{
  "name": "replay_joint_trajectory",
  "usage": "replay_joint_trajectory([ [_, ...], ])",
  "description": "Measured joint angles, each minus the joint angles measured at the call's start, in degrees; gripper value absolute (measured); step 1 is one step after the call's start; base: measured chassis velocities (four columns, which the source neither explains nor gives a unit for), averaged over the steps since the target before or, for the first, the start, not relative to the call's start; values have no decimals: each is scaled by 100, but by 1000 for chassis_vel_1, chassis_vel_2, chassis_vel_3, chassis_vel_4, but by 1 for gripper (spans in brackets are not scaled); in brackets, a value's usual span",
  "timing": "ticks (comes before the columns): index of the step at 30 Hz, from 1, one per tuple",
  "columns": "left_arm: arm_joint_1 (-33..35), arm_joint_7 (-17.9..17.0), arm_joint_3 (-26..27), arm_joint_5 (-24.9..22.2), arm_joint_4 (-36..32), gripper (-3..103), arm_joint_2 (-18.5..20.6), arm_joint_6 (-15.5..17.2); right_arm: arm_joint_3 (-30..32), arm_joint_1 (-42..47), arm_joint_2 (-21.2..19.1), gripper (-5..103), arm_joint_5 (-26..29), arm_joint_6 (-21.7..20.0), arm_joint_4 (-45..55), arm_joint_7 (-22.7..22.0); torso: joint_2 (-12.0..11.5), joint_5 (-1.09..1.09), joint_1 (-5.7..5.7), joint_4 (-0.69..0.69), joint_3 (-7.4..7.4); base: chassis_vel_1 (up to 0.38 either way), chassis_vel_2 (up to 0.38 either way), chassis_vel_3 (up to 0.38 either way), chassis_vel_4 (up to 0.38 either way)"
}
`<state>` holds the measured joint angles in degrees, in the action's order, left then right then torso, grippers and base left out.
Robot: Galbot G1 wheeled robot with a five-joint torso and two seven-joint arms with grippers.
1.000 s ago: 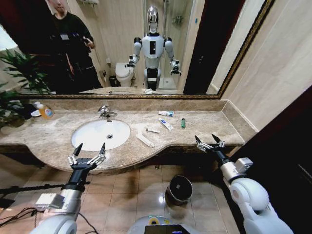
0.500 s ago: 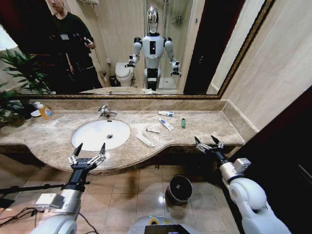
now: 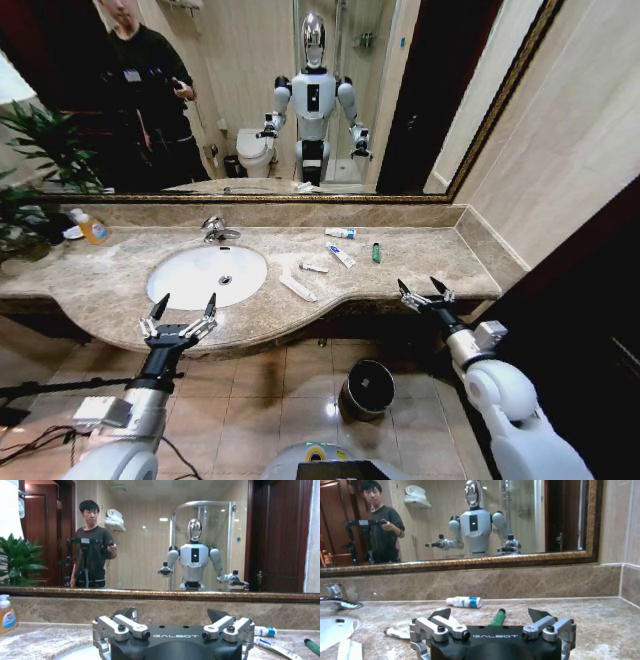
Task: Pick up the trash from the sink and place it in the trash bin.
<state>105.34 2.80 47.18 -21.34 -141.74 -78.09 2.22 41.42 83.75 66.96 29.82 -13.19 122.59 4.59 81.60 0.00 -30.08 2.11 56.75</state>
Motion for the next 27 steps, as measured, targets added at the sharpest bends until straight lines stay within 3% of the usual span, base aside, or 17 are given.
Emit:
replay_joint_trajectory([
  [16, 0, 0, 0, 0, 0, 100, 0, 0, -592, -746, -39, 100, -72, -79, -510, -79, 0, 0, 0, 0, 0, 0, 0, 0, 0],
  [27, 0, 0, 0, 0, 0, 100, 0, 0, -1140, -1696, -3, 100, -247, -383, -996, -344, 0, 0, 0, 0, 0, 0, 0, 0, 0],
])
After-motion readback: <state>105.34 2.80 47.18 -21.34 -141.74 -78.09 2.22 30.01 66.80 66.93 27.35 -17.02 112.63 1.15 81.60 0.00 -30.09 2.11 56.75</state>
